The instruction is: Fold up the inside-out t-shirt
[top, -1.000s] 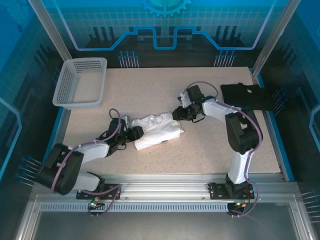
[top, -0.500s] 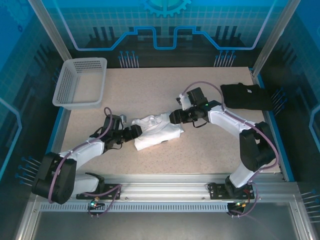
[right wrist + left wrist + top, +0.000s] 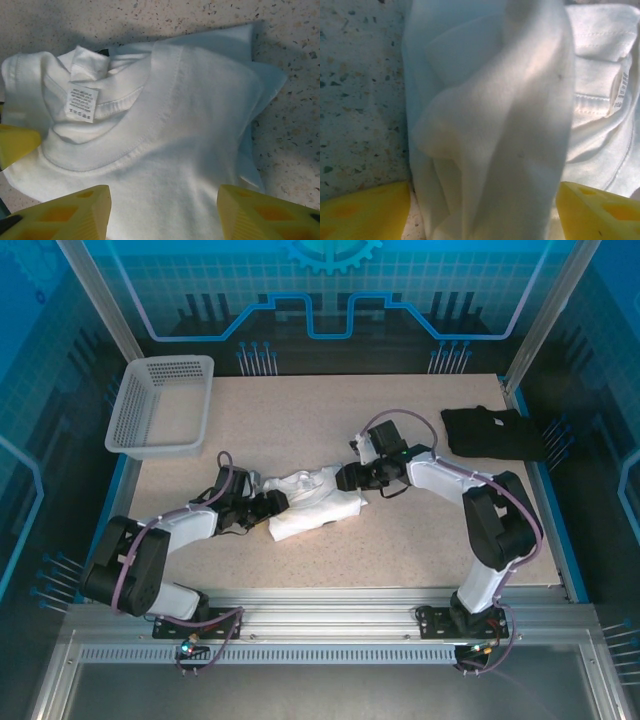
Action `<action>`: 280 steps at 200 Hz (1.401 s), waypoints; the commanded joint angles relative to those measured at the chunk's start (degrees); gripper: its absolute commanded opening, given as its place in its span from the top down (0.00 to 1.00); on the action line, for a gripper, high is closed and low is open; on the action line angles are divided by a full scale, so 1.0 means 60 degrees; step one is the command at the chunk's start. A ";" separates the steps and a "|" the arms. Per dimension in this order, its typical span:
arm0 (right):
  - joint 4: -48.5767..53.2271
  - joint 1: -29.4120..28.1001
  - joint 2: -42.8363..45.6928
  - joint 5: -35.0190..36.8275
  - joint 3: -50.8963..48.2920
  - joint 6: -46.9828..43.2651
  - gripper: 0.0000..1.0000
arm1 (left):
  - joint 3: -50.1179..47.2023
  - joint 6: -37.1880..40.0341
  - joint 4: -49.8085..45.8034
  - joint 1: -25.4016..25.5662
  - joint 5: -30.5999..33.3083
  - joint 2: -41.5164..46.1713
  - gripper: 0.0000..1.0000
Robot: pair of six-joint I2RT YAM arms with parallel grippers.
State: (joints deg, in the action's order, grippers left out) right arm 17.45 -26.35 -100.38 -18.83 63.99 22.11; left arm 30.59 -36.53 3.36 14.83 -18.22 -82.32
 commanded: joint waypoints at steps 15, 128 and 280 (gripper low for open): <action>-0.0380 -0.0192 -0.0518 -0.0078 -0.0278 0.0358 0.42 | 0.0029 -0.0459 0.1625 0.0537 -0.1105 -0.0605 0.33; -0.0391 -0.0291 -0.0380 0.0106 -0.0555 0.0372 0.43 | 0.0263 -0.0463 0.2041 0.0634 -0.1138 -0.1124 0.53; 0.0924 0.0016 -0.1740 -0.0668 0.0728 0.0437 0.24 | 0.0382 0.0228 0.1255 0.0626 -0.0567 -0.1009 0.46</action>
State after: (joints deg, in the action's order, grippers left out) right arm 22.11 -23.92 -108.33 -17.21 66.83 23.92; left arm 31.48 -36.95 11.90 18.39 -22.76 -88.29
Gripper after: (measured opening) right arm 0.773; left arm 0.541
